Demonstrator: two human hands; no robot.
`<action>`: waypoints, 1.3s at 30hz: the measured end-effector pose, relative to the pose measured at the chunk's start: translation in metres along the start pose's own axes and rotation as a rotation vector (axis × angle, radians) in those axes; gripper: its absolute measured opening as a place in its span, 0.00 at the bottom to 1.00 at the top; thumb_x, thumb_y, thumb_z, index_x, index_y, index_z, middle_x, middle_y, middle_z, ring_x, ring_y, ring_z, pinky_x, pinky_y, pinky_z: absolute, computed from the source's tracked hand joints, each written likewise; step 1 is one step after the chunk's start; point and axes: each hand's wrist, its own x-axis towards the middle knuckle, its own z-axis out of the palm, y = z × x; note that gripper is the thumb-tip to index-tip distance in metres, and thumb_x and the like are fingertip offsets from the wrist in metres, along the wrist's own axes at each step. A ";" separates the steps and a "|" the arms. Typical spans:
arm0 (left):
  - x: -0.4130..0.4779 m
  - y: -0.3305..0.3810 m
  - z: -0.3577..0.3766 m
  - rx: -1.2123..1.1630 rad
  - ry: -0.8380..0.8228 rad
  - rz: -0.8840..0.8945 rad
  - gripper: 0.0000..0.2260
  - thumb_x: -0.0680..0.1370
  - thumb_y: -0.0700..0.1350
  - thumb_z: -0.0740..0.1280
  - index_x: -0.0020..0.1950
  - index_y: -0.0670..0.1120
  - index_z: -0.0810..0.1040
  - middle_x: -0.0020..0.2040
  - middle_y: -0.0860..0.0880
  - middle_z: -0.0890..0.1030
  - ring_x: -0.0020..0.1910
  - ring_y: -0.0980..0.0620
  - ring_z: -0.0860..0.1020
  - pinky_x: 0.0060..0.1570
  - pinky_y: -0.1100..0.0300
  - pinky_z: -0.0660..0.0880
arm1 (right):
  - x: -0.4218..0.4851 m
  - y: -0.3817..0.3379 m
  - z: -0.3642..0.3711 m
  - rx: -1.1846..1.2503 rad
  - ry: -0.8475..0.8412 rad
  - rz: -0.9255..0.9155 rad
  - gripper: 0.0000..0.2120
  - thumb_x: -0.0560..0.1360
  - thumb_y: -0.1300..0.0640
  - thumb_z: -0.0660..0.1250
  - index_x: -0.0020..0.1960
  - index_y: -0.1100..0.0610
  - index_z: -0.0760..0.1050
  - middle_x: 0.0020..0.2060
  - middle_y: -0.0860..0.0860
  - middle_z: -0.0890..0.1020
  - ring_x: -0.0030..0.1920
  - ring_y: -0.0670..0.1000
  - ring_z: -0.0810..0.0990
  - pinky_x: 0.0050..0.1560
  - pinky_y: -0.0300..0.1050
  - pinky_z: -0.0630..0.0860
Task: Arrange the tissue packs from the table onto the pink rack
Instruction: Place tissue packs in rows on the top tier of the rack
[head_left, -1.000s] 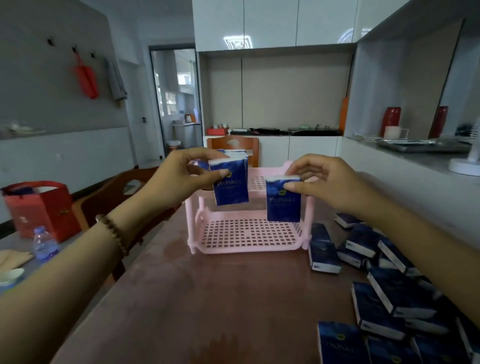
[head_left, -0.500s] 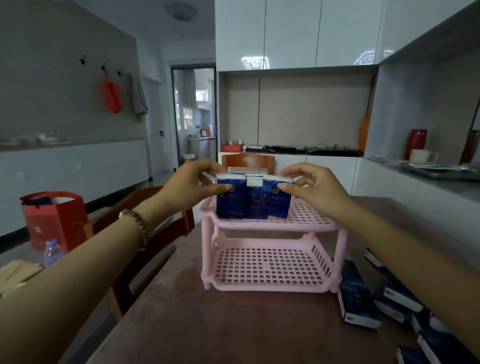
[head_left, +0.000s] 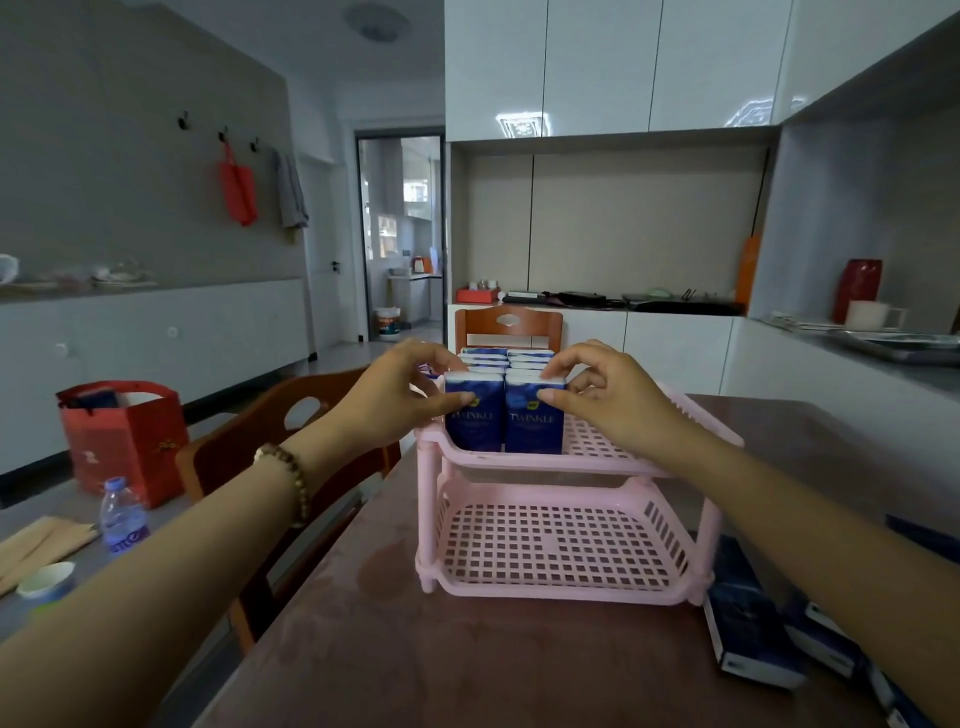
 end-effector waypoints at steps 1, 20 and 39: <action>0.000 0.000 0.001 0.002 0.001 -0.001 0.10 0.71 0.48 0.72 0.50 0.53 0.76 0.54 0.49 0.77 0.42 0.54 0.79 0.34 0.66 0.76 | 0.000 0.000 0.001 -0.002 -0.001 -0.001 0.07 0.73 0.59 0.69 0.48 0.50 0.74 0.55 0.50 0.75 0.51 0.53 0.77 0.45 0.39 0.79; -0.083 0.071 0.037 0.083 -0.011 0.179 0.20 0.74 0.54 0.68 0.64 0.56 0.71 0.64 0.57 0.70 0.64 0.60 0.64 0.58 0.73 0.61 | -0.100 -0.032 -0.053 -0.140 -0.087 0.084 0.15 0.67 0.44 0.68 0.53 0.42 0.72 0.56 0.40 0.76 0.51 0.43 0.79 0.49 0.41 0.79; -0.205 0.131 0.148 -0.009 -1.018 0.013 0.44 0.68 0.64 0.69 0.75 0.57 0.47 0.74 0.56 0.55 0.72 0.55 0.59 0.71 0.56 0.61 | -0.312 -0.038 -0.075 -0.280 -0.350 0.430 0.27 0.63 0.30 0.63 0.60 0.36 0.72 0.58 0.31 0.73 0.61 0.32 0.69 0.64 0.37 0.68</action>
